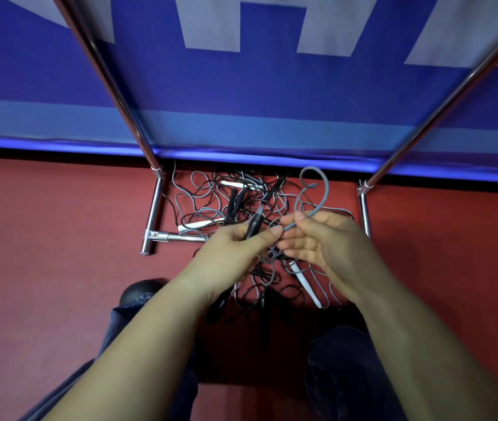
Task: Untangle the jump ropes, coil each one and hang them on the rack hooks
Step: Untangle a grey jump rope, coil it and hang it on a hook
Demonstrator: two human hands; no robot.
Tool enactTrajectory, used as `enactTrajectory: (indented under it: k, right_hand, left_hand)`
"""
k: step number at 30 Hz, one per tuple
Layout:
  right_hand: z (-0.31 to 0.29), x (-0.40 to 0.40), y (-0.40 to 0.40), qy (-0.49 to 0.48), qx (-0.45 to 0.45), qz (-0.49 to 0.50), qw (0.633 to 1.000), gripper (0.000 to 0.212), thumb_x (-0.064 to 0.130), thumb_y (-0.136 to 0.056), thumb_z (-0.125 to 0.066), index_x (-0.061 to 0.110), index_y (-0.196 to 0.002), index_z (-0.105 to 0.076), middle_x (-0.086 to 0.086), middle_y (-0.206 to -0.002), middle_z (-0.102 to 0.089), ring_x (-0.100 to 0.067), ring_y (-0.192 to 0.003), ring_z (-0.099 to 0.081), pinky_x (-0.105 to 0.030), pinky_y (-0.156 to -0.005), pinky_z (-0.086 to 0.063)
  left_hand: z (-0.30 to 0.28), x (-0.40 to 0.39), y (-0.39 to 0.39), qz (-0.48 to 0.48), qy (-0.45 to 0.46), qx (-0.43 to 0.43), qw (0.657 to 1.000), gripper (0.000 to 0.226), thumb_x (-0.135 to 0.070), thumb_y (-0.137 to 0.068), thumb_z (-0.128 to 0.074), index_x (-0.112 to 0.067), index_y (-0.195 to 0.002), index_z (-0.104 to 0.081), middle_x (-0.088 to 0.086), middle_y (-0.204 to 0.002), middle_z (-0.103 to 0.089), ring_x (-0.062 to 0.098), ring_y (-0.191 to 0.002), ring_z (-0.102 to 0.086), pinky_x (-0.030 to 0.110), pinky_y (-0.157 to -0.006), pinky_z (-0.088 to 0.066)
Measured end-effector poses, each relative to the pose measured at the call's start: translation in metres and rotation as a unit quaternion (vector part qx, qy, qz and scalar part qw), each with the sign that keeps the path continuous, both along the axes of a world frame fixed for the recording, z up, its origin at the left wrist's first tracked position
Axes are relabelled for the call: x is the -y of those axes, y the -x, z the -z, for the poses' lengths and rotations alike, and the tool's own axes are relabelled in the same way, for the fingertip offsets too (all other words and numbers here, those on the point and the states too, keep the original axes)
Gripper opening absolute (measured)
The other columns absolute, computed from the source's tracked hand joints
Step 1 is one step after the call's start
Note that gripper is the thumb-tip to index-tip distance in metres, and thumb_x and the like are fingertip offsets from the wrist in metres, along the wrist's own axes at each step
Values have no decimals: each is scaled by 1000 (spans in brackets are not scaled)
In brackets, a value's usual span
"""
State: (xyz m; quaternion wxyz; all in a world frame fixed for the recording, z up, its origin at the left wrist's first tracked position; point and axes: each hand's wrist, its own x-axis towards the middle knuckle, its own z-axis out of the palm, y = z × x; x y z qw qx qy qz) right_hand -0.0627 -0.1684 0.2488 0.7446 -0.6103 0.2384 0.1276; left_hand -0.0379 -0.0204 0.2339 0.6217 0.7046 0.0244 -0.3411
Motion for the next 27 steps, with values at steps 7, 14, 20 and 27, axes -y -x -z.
enactTrajectory:
  k: [7,14,20,27]
  right_hand:
    - [1,0,-3,-1,14,19,1000,18,15,-94,-49,13,-85,-65,0,-67,-68,-12,-59,-64,-23,-62,-54]
    - [7,-7,3,135,-28,-178,974,18,26,-93,-51,32,-82,-64,7,-84,-69,-11,-77,-66,-30,-82,-51]
    - [10,-2,4,159,-14,-192,968,18,36,-90,-54,40,-78,-67,18,-82,-71,-6,-81,-67,-31,-87,-51]
    - [10,-1,5,146,-7,-203,968,22,30,-94,-50,42,-80,-63,18,-86,-68,-1,-80,-65,-29,-88,-50]
  left_hand:
    - [0,2,-2,-23,14,-6,1000,34,-36,-87,-61,-23,-56,-62,-2,-50,-42,11,-43,-30,24,-44,-23]
    - [-2,2,-3,-71,14,-13,997,42,-29,-91,-57,-13,-53,-51,-6,-41,-43,5,-34,-32,14,-37,-27]
    - [-1,3,-3,-81,7,-12,997,38,-28,-92,-57,-15,-56,-56,-2,-45,-47,6,-35,-34,15,-38,-28]
    - [-2,3,-3,-84,14,-14,996,32,-26,-93,-56,-10,-66,-62,-1,-46,-49,6,-36,-35,15,-38,-28]
